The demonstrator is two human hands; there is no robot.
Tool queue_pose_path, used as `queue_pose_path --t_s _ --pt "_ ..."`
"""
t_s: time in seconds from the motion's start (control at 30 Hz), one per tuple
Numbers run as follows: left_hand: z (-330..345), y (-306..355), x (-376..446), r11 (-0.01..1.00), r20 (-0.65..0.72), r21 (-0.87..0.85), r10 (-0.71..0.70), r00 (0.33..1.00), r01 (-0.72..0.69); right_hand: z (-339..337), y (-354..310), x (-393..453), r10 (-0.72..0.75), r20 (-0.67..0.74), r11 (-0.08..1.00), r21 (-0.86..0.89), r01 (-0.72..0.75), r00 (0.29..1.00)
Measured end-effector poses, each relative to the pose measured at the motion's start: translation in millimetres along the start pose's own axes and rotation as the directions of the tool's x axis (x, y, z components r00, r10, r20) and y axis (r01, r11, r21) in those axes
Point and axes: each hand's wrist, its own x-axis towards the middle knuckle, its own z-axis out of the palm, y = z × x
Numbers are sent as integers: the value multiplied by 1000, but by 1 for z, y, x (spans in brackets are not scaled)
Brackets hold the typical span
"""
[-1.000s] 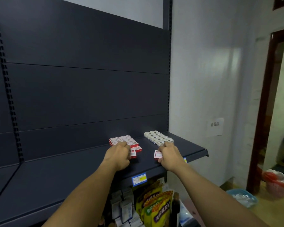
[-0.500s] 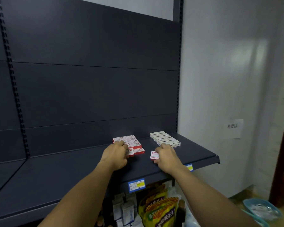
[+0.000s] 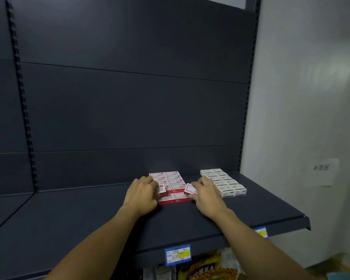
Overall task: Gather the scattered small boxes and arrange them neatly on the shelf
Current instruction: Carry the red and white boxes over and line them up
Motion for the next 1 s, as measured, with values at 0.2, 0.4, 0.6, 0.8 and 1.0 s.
queue_pose_path --t_s 0.2,0.4,0.6,0.8,1.0 --pt "16 4 3 1000 -80 -14 16 997 -17 19 8 18 -89 -38 994 56 91 995" --pt "28 10 0 997 -75 -40 63 995 -66 34 14 30 -147 -54 979 136 153 988" --pt "32 8 -2 997 -101 -52 55 993 -60 45 16 29 -235 -106 944 211 253 966" --pt "34 11 0 998 -87 -32 52 995 -55 51 21 29 -274 -125 939 180 293 954" --pt "35 11 1 997 -72 -38 64 995 -67 53 23 32 -280 -109 939 177 296 954"
